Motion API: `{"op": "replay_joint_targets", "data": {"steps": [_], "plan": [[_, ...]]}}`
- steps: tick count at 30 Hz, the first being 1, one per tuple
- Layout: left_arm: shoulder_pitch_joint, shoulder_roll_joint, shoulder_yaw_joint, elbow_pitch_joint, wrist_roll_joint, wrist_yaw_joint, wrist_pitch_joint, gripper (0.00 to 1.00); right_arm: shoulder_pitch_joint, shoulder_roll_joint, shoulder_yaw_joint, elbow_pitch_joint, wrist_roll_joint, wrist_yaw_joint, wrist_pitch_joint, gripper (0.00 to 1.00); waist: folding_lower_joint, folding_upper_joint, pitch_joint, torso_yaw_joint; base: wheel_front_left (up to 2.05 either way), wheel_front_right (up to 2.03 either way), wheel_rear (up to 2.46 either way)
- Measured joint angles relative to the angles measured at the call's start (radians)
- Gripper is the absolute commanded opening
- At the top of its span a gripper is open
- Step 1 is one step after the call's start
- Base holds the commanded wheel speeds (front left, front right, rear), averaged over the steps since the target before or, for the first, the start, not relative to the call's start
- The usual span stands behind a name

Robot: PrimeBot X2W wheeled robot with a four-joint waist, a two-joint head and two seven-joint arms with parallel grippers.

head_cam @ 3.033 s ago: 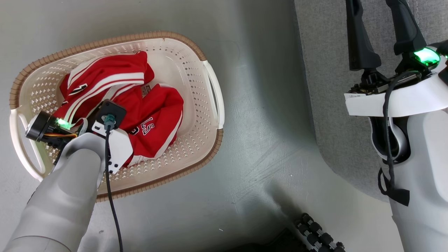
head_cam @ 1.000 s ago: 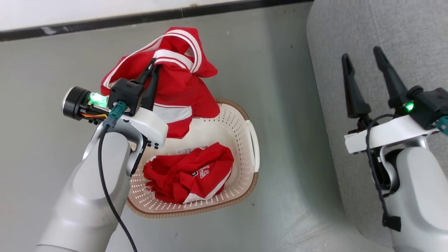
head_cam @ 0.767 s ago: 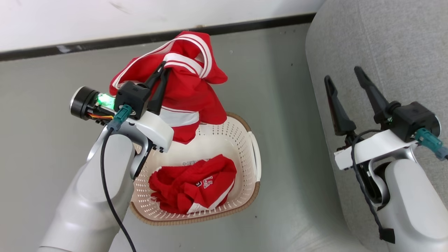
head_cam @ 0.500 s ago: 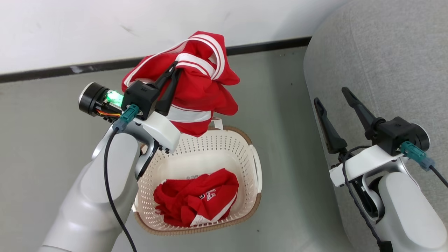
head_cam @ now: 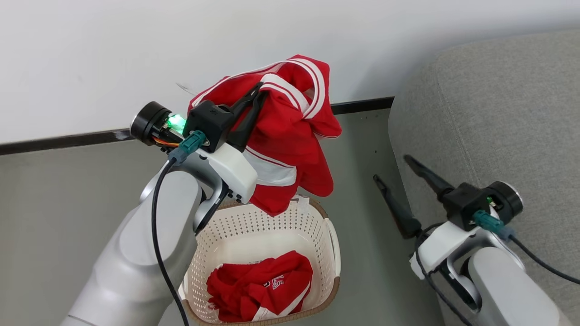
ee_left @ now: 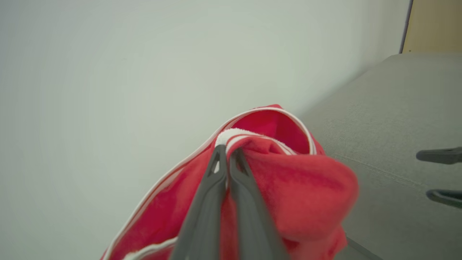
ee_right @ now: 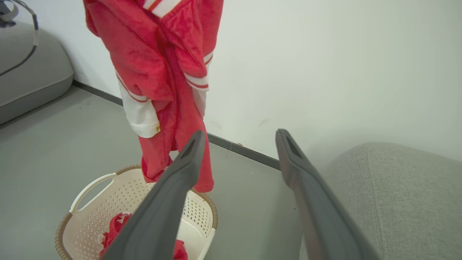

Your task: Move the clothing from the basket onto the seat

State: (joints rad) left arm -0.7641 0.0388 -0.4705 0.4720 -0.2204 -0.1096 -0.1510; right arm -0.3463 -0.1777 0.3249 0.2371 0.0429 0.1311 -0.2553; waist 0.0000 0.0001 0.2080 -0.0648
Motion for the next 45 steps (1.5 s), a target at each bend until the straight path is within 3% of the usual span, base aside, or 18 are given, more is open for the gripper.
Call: {"op": "replay_joint_targets", "data": {"steps": [8,25,32,35,45], "plan": [[0.000,-0.003,-0.045,-0.059,-0.036,-0.009,0.057,0.00,-0.013,-0.008,0.152,0.040,0.033,0.000,0.000,1.00,0.0000,0.0000,-0.067,0.009,0.00,0.00,0.00],[0.063,-0.005,-0.135,-0.177,-0.116,-0.014,0.166,0.00,-0.142,-0.004,0.341,0.163,0.091,0.000,0.000,1.00,0.0000,0.0000,-0.161,0.051,0.00,0.00,0.00],[0.092,-0.004,-0.164,-0.218,-0.153,-0.014,0.200,0.00,-0.195,0.028,0.418,0.204,0.106,0.000,0.000,1.00,0.0000,0.0000,-0.179,0.073,0.00,0.00,0.00],[0.103,-0.004,-0.169,-0.228,-0.165,-0.014,0.212,0.00,-0.212,0.032,0.439,0.218,0.106,0.000,0.000,0.00,0.0000,0.0000,-0.184,0.082,0.00,0.00,0.00],[0.147,-0.004,-0.142,-0.231,-0.184,0.018,0.213,0.00,-0.211,0.019,0.447,0.205,0.146,0.000,0.000,0.00,0.0000,0.0000,-0.187,0.077,0.00,0.00,0.00]]}}
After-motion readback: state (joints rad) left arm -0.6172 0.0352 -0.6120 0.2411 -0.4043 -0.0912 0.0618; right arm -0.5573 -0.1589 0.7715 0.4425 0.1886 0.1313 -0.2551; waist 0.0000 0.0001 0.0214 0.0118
